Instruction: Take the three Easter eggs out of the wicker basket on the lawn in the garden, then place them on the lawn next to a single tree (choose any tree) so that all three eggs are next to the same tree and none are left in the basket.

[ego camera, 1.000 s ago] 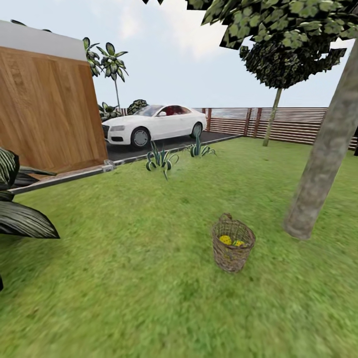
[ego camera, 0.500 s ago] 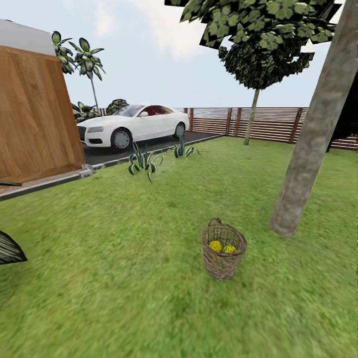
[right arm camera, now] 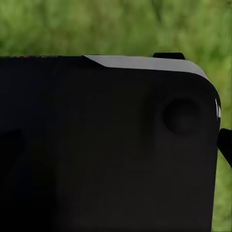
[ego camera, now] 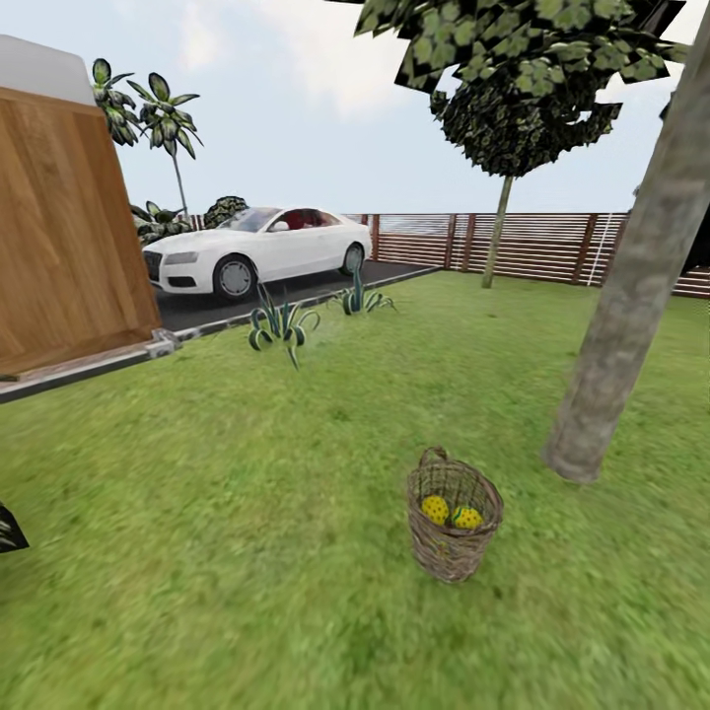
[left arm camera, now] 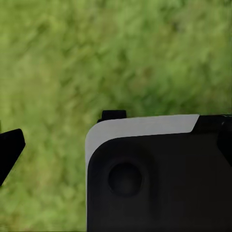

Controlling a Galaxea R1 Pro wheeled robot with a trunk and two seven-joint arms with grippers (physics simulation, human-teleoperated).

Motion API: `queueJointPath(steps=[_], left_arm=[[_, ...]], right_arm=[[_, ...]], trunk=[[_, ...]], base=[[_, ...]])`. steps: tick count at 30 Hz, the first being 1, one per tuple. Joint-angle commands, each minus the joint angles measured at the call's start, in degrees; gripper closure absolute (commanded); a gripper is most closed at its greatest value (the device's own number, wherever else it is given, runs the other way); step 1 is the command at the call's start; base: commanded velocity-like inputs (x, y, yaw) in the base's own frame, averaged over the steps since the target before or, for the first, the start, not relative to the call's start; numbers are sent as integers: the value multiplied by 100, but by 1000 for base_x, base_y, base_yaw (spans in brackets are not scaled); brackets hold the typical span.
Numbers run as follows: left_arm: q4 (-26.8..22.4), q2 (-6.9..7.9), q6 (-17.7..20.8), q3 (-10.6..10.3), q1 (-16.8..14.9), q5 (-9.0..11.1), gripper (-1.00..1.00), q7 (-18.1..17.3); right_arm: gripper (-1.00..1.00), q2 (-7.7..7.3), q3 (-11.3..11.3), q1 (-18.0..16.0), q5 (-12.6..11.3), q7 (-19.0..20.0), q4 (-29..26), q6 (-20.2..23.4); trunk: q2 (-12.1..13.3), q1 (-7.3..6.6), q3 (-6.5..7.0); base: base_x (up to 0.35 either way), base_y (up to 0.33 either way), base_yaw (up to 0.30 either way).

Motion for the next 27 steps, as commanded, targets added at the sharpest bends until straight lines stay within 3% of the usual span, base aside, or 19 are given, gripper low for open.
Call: queueJointPath(steps=[1,13,27], left_arm=[[4,1,-18,1,-3,0,-100,-7],[4,7,-18,9,-3,0,-100,-7],[4,10,-21,10,-3,0,-100,-7]], right_arm=[[-100,0,-4,-2,-2,6,3,-18],[-100,0,-12,-2,-2,6,4,-15],[-100,-4,-13,-2,-2,6,7,-15]], trunk=[[-2,3,-4],[-2,3,31],[-2,3,80]], base=[[317,101,-87],[308,144,-228],[219,260,-271]])
